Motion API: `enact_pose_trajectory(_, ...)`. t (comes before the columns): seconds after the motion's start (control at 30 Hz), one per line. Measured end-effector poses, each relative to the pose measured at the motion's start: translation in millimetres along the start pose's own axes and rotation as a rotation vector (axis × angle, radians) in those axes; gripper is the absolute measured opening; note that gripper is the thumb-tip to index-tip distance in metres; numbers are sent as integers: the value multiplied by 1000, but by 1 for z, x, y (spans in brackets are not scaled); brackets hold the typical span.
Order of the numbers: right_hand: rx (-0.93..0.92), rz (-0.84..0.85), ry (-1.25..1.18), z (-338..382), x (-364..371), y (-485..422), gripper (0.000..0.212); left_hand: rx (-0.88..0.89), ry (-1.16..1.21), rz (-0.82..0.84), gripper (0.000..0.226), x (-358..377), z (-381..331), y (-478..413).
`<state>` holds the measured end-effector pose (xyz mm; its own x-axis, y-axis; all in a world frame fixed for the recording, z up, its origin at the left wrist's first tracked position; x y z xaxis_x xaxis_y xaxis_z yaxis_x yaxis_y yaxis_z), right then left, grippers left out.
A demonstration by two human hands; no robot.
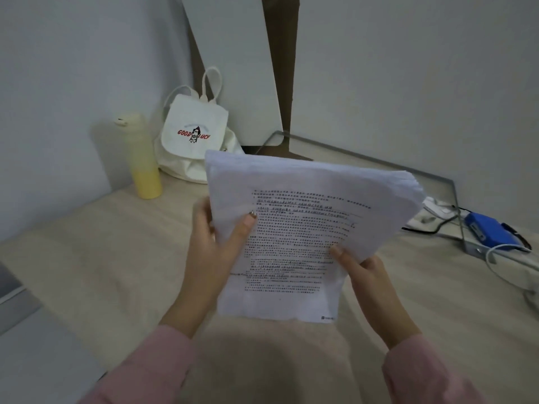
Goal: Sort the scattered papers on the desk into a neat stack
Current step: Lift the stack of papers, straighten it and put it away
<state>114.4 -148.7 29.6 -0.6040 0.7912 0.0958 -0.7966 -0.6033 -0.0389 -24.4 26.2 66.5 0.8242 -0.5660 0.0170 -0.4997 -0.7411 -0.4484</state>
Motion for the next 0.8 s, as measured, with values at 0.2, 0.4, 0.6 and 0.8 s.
enact_pose_trajectory(0.2,-5,-8,-22,-1,2,8,34,868,-864,168,60,24,-107,-30)
enact_pose_trajectory(0.4,-9,-2,-45,5,8,15,32,681,-1226,665,47,60,-111,-43)
enact_pose_trajectory(0.6,96,16,141,1,2,22,40,719,-1075,796,28,44,-119,-47)
enact_pose_trajectory(0.8,154,-227,154,-1,-39,29,62,370,-610,615,31,-11,-105,-71)
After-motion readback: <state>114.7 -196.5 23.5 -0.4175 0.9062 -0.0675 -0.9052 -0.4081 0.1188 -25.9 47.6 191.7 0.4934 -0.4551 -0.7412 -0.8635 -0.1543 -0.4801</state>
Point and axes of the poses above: each hand's wrist, its own y-axis away from the middle knuckle, its own x-axis out of the palm, z = x × y, the point moved 2 cm from there along -y, towards the middle knuckle, and after that the axes turned 3 degrees about x, right-handed, at the moved point
